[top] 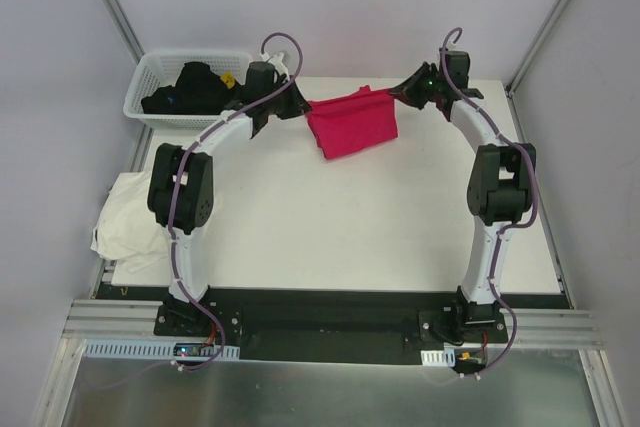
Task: Fold and stack the t-shirts
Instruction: Fold the long partially folded tshirt into a neat square
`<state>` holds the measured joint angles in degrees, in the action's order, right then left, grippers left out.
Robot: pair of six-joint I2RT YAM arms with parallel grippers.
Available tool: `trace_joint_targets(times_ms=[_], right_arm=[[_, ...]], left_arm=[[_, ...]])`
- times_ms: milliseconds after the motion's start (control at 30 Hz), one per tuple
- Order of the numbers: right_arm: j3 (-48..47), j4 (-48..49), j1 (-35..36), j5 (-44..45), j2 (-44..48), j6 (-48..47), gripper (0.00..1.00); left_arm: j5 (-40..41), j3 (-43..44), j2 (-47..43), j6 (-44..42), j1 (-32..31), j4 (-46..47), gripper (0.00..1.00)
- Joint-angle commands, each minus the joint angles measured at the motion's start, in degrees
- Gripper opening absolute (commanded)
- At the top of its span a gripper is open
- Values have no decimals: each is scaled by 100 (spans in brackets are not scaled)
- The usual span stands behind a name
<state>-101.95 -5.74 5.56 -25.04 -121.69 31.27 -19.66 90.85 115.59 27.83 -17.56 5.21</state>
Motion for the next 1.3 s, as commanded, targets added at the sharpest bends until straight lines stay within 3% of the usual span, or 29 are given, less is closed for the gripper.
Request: trace_joint_targets(times_ms=[0,633,1033,1267], right_arm=[[-387,46,-170,166,-57,28,1],[1748,714,-3,219,1630,73,1],[3110,1232,6,218,2632,257,1],[3147,1259,33,297,2668,240,1]], left_arm=[[-11,293,-63,-15,139,-90,0],[182,-1174,-1714,117,130,-108,0],[217,-1895,-2251,196,-10,111,0],[147,-1861,-2190,196,-37,173,0]])
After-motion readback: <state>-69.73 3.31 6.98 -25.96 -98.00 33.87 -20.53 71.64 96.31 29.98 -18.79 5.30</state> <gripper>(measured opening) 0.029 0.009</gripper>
